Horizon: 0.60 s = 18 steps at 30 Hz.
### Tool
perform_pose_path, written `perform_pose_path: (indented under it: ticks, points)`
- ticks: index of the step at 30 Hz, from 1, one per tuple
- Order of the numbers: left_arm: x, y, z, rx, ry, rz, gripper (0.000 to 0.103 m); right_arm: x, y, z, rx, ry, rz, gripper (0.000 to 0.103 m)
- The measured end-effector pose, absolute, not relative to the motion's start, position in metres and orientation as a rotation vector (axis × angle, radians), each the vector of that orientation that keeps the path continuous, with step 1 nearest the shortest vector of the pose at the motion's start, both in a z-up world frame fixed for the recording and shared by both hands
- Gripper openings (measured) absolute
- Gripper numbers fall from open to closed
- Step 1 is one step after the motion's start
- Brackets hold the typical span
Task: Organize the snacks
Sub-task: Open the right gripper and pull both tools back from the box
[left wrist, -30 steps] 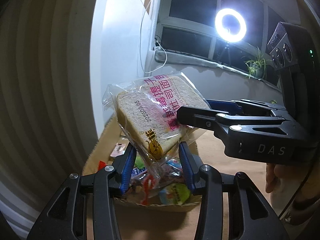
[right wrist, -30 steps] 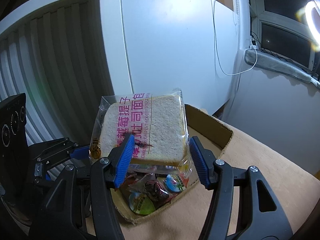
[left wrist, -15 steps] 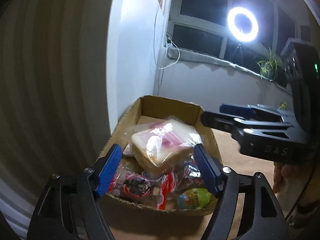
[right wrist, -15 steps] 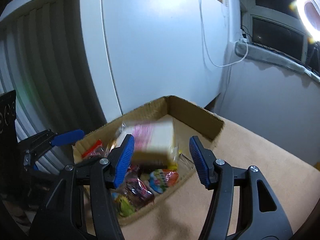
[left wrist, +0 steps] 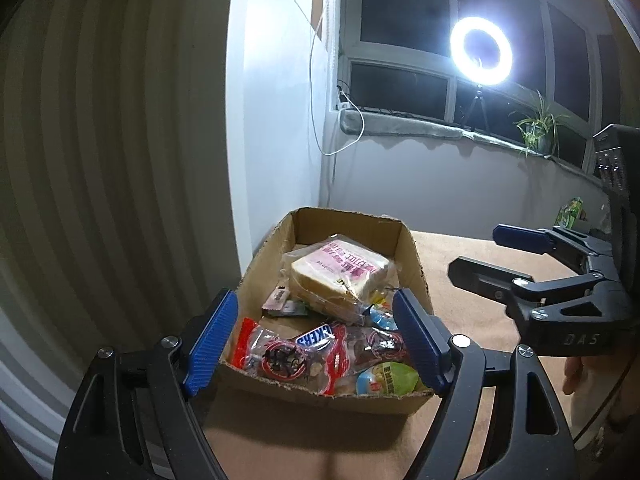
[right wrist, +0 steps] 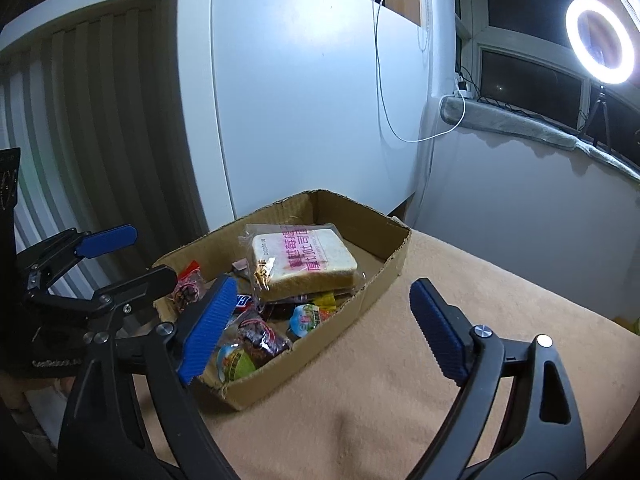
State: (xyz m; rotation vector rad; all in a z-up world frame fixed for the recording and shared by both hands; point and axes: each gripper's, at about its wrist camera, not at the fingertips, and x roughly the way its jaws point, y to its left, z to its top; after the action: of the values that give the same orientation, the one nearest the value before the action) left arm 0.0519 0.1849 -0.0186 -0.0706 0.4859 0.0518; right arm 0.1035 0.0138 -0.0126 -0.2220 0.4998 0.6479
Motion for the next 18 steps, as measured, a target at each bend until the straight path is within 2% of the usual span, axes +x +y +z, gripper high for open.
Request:
perform_pose_path:
  ticks: [8, 9, 10, 12, 16, 18]
  points:
    - [0.045, 0.174, -0.01, -0.036, 0.469, 0.062, 0.08, 0.091, -0.002, -0.018, -0.201, 0.503, 0.632, 0.093]
    - [0.044, 0.172, -0.009, -0.028, 0.467, 0.064, 0.081, 0.089, -0.004, -0.019, -0.199, 0.499, 0.624, 0.095]
    - [0.043, 0.17, -0.008, -0.024, 0.466, 0.066, 0.081, 0.087, -0.007, -0.02, -0.2, 0.493, 0.608, 0.102]
    - [0.042, 0.166, -0.007, -0.019, 0.462, 0.063, 0.084, 0.081, -0.014, -0.022, -0.208, 0.474, 0.571, 0.103]
    - [0.041, 0.152, -0.005, -0.003, 0.462, 0.035, 0.103, 0.07, -0.035, -0.025, -0.223, 0.437, 0.474, 0.103]
    - [0.041, 0.142, -0.004, 0.009, 0.468, 0.023, 0.103, 0.066, -0.048, -0.026, -0.215, 0.425, 0.434, 0.103]
